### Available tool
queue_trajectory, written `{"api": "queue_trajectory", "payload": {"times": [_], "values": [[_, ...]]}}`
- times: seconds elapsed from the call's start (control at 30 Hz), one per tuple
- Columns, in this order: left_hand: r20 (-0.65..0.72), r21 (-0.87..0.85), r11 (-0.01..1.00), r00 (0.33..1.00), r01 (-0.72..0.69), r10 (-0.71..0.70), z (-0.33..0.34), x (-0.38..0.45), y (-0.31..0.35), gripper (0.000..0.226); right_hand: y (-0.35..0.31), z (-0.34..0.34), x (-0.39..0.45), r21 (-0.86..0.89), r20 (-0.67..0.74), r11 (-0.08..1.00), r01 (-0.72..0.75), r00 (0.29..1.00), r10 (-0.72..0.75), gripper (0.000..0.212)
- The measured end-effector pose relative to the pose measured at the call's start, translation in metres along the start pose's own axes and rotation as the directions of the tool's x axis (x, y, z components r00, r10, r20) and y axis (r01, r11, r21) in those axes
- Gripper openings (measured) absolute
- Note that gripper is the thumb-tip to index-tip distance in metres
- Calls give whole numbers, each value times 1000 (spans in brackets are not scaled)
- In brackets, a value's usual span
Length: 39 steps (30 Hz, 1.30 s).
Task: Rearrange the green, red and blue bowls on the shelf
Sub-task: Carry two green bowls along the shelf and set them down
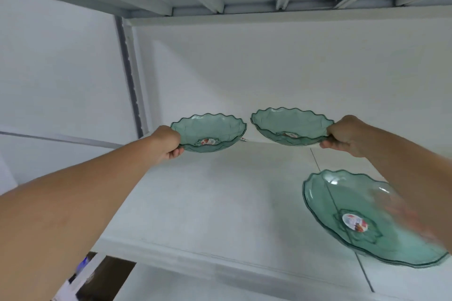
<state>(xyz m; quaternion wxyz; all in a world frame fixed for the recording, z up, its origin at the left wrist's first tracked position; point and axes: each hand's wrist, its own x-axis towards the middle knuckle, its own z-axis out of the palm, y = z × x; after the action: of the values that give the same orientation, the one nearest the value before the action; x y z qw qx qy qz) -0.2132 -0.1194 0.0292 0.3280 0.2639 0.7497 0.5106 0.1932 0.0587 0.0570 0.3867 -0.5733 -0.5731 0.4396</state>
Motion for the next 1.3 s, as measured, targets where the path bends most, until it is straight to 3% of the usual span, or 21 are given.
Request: {"api": "queue_trajectory", "payload": {"times": [0.23, 0.5, 0.73, 0.87, 1.0, 1.3], "values": [[-41, 7, 1000, 999, -8, 8, -78, 32, -19, 28, -19, 91, -30, -6, -12, 999, -51, 999, 50, 22], [-95, -19, 1000, 995, 13, -15, -115, 62, -36, 31, -16, 150, -18, -58, 3, 996, -65, 998, 65, 12], [-26, -64, 997, 998, 51, -53, -121, 96, -48, 32, -2, 176, -17, -51, -57, 990, -130, 990, 127, 21], [-18, -53, 998, 999, 39, -40, -116, 122, -49, 29, 3, 198, -21, -50, -131, 982, -183, 976, 175, 12], [-22, -1, 1000, 1000, 20, -20, -112, 148, -53, 23, 15, 216, -19, -3, -188, 972, -234, 955, 229, 23], [15, 51, 999, 1000, -5, 4, -110, 176, -62, 27, 25, 216, -21, -11, -243, 970, -243, 942, 233, 9]]}}
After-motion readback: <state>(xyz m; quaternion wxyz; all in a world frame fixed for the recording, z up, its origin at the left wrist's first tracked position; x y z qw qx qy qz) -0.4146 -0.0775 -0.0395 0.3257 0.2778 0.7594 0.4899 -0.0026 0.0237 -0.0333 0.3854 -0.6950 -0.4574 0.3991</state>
